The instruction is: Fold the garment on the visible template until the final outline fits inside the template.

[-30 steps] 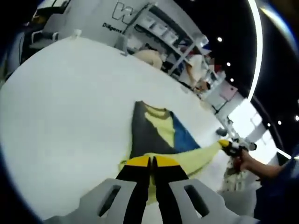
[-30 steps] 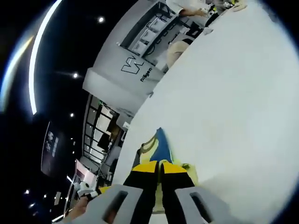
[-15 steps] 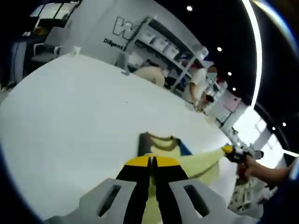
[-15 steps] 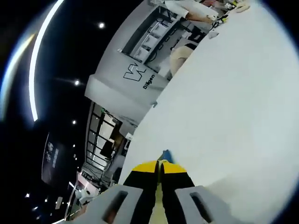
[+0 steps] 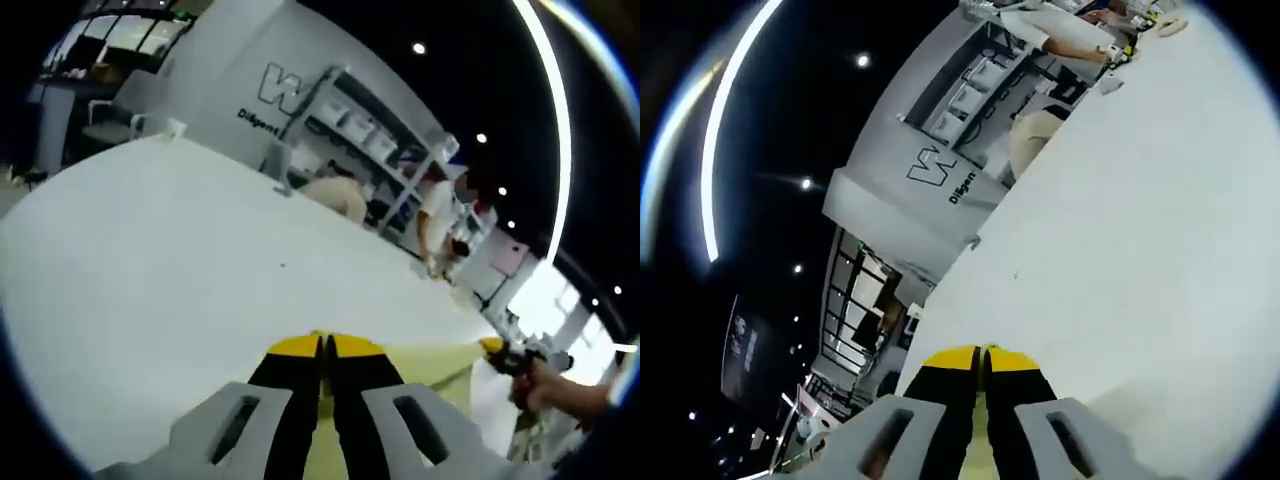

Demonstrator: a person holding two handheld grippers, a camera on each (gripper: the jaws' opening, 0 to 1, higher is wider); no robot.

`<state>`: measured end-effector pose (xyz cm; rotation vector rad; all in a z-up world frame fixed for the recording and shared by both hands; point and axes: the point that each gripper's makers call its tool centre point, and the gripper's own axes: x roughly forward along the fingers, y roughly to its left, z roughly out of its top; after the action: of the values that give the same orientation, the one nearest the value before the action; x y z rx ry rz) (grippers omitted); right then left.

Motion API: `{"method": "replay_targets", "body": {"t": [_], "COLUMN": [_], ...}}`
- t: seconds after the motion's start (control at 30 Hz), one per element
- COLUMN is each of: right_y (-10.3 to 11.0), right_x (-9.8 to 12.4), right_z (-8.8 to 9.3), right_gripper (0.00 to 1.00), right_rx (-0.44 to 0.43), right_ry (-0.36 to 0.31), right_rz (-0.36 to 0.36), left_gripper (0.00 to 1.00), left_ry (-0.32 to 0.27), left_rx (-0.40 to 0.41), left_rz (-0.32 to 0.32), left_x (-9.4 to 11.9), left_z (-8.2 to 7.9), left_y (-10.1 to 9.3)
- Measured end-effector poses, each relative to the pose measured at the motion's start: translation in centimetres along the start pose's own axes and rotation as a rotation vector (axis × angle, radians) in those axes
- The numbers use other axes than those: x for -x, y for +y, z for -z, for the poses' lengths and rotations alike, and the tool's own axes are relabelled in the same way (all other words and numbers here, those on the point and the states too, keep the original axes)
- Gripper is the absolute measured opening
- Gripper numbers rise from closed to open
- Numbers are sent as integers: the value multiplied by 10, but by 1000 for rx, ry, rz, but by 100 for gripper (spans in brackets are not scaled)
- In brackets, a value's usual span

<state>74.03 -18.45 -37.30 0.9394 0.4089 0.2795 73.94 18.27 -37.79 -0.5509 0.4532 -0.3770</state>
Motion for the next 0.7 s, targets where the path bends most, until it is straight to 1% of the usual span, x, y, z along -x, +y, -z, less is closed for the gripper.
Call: {"method": "replay_targets", "body": {"t": [0.1,0.17,0.23,0.33,0.43,0.5,0.53,0.63,0.67,0.7], "right_y": [-1,0,-1,-2,-5,-7,-14,-22,-26,-27], "right_x": [-4,-9,-14,-21,-31,-36,-42,-48,-51,-51], "right_z": [0,-1,-3,-8,-13,-15,-15,-9,-4,-1], "right_gripper": [0,0,0,0,0,0,0,0,0,0], "right_rx": [1,0,0,7,9,6,27,37,37,36], "right_ry": [-4,-14,-24,-39,-67,-78,-75,-65,-44,-33], "right_rz": [5,8,14,19,21,29,53,70,71,74], "left_gripper": [0,0,0,0,0,0,0,0,0,1], "left_ry": [-14,-30,-50,-79,-110,-120,-122,-103,-85,-78], "left_rx": [13,29,54,60,77,78,76,83,87,89], "left_rz": [-11,-21,-25,-33,-37,-42,-49,-72,-87,-91], "left_x": [-4,-11,-13,-28,-39,-43,-52,-58,-65,-68], "left_z": [0,-3,-5,-12,-18,-18,-18,-9,-1,2], "left_y": [-1,4,3,12,19,21,30,37,46,49]}}
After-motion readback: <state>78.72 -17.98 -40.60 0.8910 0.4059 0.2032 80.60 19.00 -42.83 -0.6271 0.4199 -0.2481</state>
